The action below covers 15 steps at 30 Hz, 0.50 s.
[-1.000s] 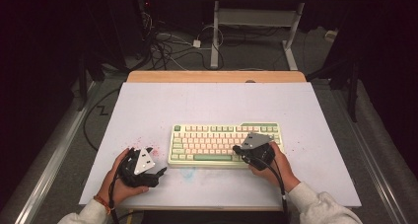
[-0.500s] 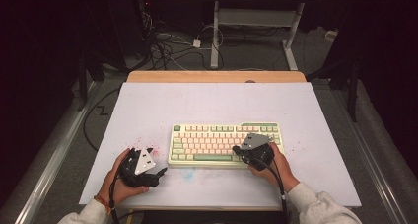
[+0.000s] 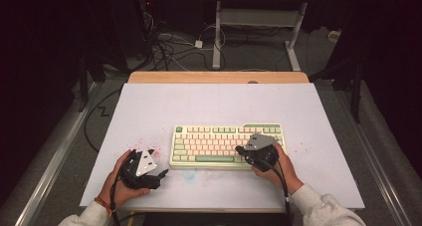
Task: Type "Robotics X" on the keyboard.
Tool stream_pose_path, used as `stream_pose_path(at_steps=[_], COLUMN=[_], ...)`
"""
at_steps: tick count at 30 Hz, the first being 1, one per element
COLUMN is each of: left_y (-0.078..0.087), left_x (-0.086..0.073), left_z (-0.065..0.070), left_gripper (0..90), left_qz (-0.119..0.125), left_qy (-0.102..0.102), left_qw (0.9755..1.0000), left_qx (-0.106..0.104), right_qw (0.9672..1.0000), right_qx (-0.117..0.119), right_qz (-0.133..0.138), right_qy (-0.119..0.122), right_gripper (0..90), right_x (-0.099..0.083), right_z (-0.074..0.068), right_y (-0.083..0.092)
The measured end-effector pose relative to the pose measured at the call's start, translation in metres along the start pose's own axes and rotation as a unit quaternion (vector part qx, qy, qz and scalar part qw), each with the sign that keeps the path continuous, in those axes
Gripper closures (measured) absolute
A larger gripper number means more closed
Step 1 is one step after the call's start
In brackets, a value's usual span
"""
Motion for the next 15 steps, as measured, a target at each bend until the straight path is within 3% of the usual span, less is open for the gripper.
stream_pose_path(at_steps=[15], left_y=[-0.001], left_x=[-0.001], left_z=[0.0], left_gripper=[19.9], left_qz=[-0.004], left_qy=[-0.001], left_qw=[1.0], left_qx=[-0.001], right_qw=[0.9991], right_qx=[-0.018], right_qz=[0.035], right_qy=[-0.017], right_gripper=[82.1], right_x=[0.003], right_z=[0.013], right_y=[0.021])
Point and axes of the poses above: each handheld gripper's, and its own axes: y roughly backward along the jaws, x roughly out of its top, z roughly to its right, the point moved 8 cm from there along -y, roughly forward along the jaws, and after that the axes turned 4 degrees about -z, right-handed, at the moved point
